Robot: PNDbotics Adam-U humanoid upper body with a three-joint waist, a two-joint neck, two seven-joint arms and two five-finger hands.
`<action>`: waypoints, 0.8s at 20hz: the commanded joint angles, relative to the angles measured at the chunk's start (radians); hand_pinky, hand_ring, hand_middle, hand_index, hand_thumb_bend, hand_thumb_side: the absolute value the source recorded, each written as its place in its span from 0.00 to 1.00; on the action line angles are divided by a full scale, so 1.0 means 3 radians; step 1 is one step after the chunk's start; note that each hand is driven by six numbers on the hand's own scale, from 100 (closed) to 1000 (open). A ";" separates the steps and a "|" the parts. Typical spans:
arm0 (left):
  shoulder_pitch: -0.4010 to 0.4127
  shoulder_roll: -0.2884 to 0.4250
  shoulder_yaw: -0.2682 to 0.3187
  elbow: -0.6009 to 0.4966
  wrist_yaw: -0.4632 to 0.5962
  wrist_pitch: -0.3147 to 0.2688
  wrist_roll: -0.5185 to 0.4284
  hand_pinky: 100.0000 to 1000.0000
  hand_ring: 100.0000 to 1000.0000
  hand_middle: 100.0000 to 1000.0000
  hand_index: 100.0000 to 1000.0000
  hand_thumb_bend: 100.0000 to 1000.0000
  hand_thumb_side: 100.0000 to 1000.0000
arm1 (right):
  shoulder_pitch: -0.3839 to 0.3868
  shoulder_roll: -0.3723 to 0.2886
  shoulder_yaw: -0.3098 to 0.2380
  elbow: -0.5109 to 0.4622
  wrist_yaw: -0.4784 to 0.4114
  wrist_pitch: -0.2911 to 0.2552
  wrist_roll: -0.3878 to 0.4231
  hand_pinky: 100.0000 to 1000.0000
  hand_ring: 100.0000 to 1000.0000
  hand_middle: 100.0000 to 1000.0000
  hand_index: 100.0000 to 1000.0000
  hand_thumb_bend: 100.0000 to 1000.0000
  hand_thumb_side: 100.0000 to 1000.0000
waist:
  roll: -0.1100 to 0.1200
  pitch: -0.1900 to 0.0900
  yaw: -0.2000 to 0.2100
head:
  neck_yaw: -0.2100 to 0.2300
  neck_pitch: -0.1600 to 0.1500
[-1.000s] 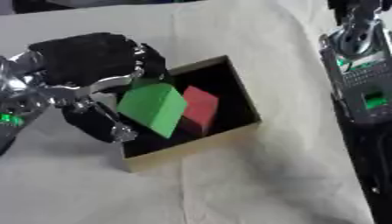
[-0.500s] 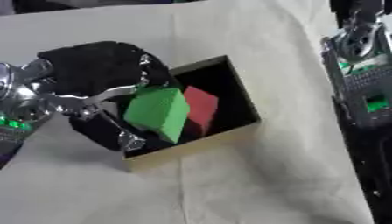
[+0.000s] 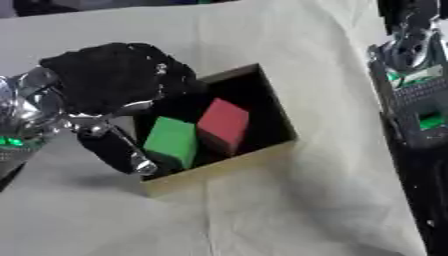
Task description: Pick up objects on the table and place them in the box.
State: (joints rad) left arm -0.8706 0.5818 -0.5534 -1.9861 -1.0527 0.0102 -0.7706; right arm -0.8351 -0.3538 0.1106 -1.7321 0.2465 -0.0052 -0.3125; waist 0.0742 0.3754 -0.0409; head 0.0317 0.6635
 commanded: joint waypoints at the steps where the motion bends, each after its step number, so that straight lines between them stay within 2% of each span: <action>1: -0.0017 0.0052 0.0088 -0.0034 -0.0108 -0.0014 -0.0002 0.87 0.88 0.83 0.96 0.61 0.47 | -0.0036 -0.0043 -0.0027 -0.0080 -0.0020 0.0006 -0.0007 0.80 0.74 0.74 0.98 0.00 1.00 | -0.0011 -0.0094 0.0008 | -0.0015 -0.0007; 3: 0.0003 0.0050 0.0116 -0.0043 -0.0130 -0.0001 0.0029 0.85 0.86 0.82 0.95 0.55 0.43 | -0.0031 -0.0044 -0.0027 -0.0081 -0.0023 0.0010 -0.0008 0.80 0.74 0.74 0.98 0.00 1.00 | -0.0012 -0.0095 0.0010 | -0.0021 -0.0006; 4: 0.0013 0.0049 0.0132 -0.0045 -0.0123 0.0012 0.0060 0.85 0.86 0.82 0.95 0.55 0.43 | -0.0029 -0.0044 -0.0027 -0.0082 -0.0024 0.0012 -0.0007 0.80 0.74 0.74 0.98 0.00 1.00 | -0.0012 -0.0095 0.0010 | -0.0024 -0.0006; 8: 0.0053 0.0046 0.0253 -0.0046 -0.0008 0.0086 0.0333 0.81 0.81 0.78 0.94 0.42 0.39 | -0.0019 -0.0041 -0.0034 -0.0089 -0.0025 0.0011 -0.0012 0.80 0.74 0.74 0.98 0.00 1.00 | -0.0013 -0.0104 0.0020 | -0.0044 -0.0007; 10: 0.0082 0.0049 0.0342 -0.0046 0.0069 0.0127 0.0526 0.80 0.80 0.77 0.93 0.39 0.38 | -0.0015 -0.0037 -0.0037 -0.0099 -0.0021 0.0007 -0.0015 0.80 0.75 0.74 0.98 0.00 1.00 | -0.0014 -0.0111 0.0026 | -0.0058 -0.0009; 13: 0.0148 0.0077 0.0525 -0.0046 0.0296 0.0173 0.0870 0.77 0.76 0.75 0.92 0.28 0.36 | -0.0011 -0.0025 -0.0039 -0.0129 -0.0008 -0.0003 -0.0020 0.80 0.75 0.74 0.98 0.00 1.00 | -0.0015 -0.0131 0.0041 | -0.0098 -0.0009; 14: 0.0174 0.0094 0.0588 -0.0046 0.0370 0.0177 0.0985 0.77 0.76 0.75 0.92 0.28 0.36 | -0.0011 -0.0022 -0.0036 -0.0142 -0.0003 -0.0006 -0.0019 0.80 0.75 0.74 0.98 0.00 1.00 | -0.0015 -0.0136 0.0044 | -0.0108 -0.0008; 15: 0.0210 0.0100 0.0667 -0.0046 0.0455 0.0179 0.1127 0.76 0.73 0.75 0.92 0.17 0.36 | -0.0014 -0.0021 -0.0031 -0.0159 0.0009 -0.0012 -0.0015 0.80 0.75 0.74 0.98 0.00 1.00 | -0.0015 -0.0143 0.0051 | -0.0120 -0.0006; 16: 0.0255 0.0110 0.0750 -0.0046 0.0563 0.0170 0.1299 0.76 0.73 0.74 0.92 0.15 0.37 | -0.0016 -0.0021 -0.0025 -0.0179 0.0027 -0.0020 -0.0008 0.80 0.75 0.74 0.98 0.00 1.00 | -0.0013 -0.0148 0.0055 | -0.0126 -0.0003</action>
State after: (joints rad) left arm -0.7844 0.5841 -0.3662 -1.9861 -0.9124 0.0600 -0.4259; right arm -0.8262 -0.3511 0.1105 -1.7597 0.2477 -0.0067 -0.3147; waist 0.0735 0.3569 -0.0255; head -0.0017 0.6635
